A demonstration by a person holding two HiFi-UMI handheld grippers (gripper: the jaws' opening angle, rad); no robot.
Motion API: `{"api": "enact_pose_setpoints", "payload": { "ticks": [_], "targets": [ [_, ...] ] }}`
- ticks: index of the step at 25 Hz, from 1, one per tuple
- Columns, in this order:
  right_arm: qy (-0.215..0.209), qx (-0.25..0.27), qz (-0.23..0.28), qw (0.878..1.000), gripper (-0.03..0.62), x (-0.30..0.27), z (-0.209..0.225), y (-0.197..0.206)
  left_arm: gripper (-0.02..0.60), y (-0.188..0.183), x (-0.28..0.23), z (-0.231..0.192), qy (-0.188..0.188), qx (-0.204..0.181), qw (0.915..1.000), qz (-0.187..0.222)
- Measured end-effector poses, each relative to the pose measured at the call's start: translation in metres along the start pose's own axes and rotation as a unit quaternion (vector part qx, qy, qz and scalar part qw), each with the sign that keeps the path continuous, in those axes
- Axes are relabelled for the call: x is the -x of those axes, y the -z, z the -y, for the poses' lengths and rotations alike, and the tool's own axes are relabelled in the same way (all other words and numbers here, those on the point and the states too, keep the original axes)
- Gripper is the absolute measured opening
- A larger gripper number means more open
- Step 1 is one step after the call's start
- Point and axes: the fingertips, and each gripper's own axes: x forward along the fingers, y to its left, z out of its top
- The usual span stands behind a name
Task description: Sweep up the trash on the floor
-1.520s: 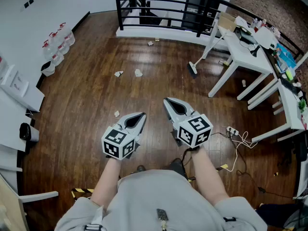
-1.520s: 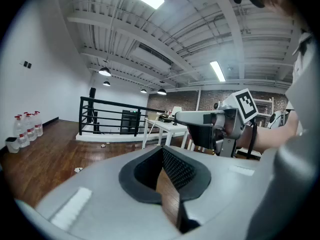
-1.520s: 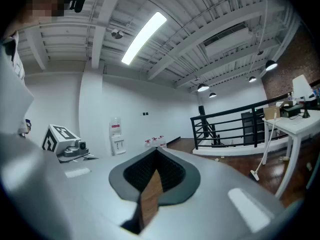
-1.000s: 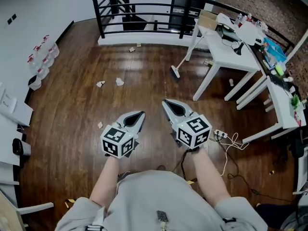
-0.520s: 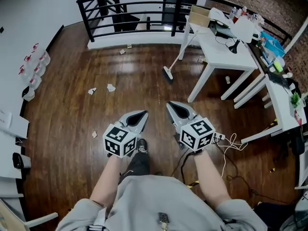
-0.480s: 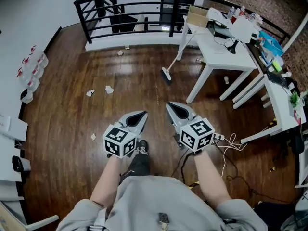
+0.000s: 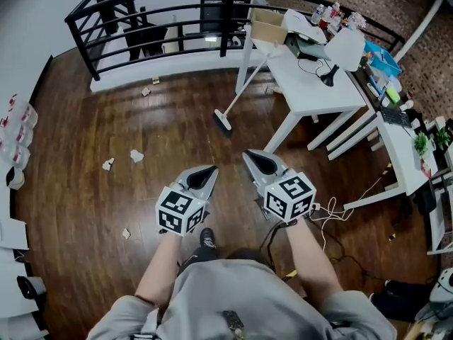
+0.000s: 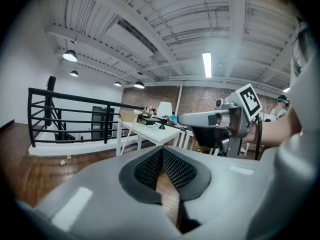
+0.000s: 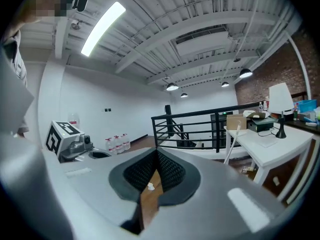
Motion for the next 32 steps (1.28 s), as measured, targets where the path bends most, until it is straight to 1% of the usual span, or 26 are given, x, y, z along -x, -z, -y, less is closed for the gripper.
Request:
{"api": "enact_pose_setpoints", "payload": {
  "ticks": [2, 5, 9, 12, 15, 20, 23, 28, 32],
  "targets": [
    [0.01, -0.001, -0.003, 1.0, 0.0, -0.016, 0.019, -0.005, 0.006, -0.009, -0.021, -0.016, 0.011, 0.0, 0.9999, 0.002],
    [0.026, -0.012, -0.01, 1.0, 0.0, -0.03, 0.052, -0.007, 0.006, -0.014, -0.053, -0.034, 0.022, 0.007, 0.9997, -0.008],
    [0.034, -0.024, -0.005, 0.999, 0.0, -0.054, 0.108, -0.013, 0.006, -0.024, -0.106, -0.057, 0.024, 0.014, 0.9995, -0.018],
    [0.021, -0.026, 0.003, 0.999, 0.0, -0.079, 0.15, -0.02, 0.006, -0.036, -0.15, -0.072, 0.021, 0.008, 0.9996, -0.02],
    [0.003, -0.021, 0.014, 1.0, 0.0, -0.107, 0.191, -0.037, 0.006, -0.056, -0.193, -0.092, 0.012, 0.005, 0.9998, -0.014],
    [-0.02, 0.017, 0.013, 1.0, 0.0, -0.145, 0.246, -0.067, 0.006, -0.093, -0.254, -0.12, -0.012, 0.006, 0.9999, -0.005],
    [-0.024, 0.008, 0.024, 0.999, 0.0, -0.162, 0.282, -0.083, 0.006, -0.11, -0.288, -0.136, -0.016, 0.004, 0.9998, -0.006],
    [-0.007, -0.006, 0.017, 1.0, 0.0, -0.203, 0.33, -0.089, 0.006, -0.127, -0.327, -0.181, -0.012, 0.001, 0.9999, -0.009],
    [0.024, -0.004, -0.004, 1.0, 0.0, -0.247, 0.372, -0.09, 0.006, -0.138, -0.369, -0.227, 0.01, 0.004, 0.9999, -0.003]
  ]
}}
